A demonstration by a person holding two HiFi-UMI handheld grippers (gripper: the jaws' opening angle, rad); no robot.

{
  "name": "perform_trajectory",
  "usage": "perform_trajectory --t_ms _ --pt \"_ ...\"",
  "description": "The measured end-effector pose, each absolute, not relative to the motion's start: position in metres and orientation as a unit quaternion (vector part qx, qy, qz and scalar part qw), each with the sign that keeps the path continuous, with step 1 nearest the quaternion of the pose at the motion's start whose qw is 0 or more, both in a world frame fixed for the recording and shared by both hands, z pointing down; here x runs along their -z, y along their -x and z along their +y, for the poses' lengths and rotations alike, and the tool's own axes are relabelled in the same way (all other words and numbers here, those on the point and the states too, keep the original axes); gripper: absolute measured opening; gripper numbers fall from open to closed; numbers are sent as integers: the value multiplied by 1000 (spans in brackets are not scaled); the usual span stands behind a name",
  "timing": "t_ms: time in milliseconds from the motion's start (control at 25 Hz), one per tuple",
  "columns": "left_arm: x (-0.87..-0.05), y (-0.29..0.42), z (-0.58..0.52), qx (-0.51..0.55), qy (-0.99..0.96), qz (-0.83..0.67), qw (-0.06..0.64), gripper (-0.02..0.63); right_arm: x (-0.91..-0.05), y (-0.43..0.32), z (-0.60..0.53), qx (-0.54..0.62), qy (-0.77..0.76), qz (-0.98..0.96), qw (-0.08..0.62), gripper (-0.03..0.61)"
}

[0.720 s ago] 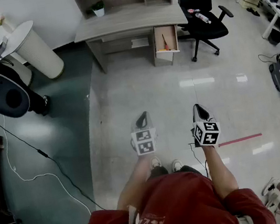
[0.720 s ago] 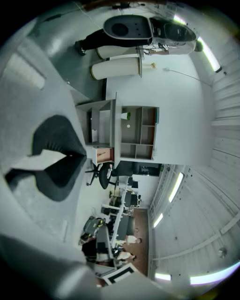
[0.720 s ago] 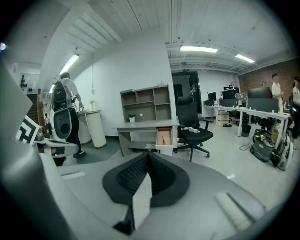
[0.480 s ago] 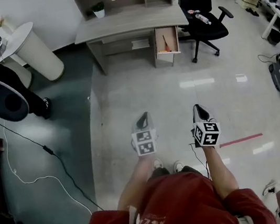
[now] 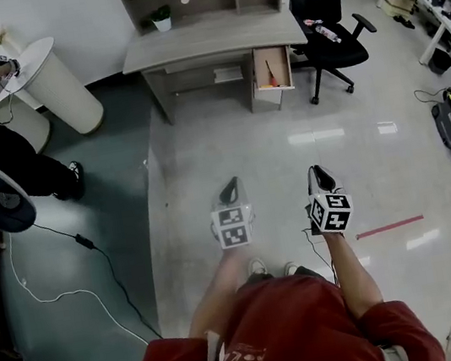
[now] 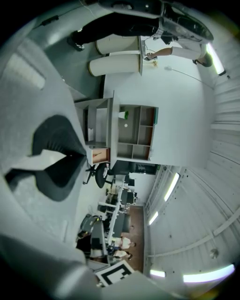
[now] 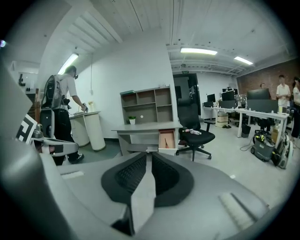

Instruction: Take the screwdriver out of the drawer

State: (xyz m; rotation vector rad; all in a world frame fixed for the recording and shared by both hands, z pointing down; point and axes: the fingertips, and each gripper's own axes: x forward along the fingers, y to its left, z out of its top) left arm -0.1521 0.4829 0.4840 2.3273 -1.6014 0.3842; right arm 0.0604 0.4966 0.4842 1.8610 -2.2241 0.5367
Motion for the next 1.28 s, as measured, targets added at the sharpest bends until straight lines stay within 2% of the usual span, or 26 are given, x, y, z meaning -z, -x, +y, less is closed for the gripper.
perform_trajectory --t_ms 240,440,840,1280 --pt "-481 177 469 -130 -810 -553 143 -2 -486 -33 482 -179 -628 -750 105 178" --pt "-483 198 464 -128 -812 -552 137 -2 -490 -15 477 -170 -637 -743 110 267" --pt "-504 218 453 -142 -810 -550 147 -2 -508 1 466 -183 -636 -740 121 268" --pt "-520 206 408 -158 -804 -552 153 -2 -535 -16 422 -208 -629 -739 122 268"
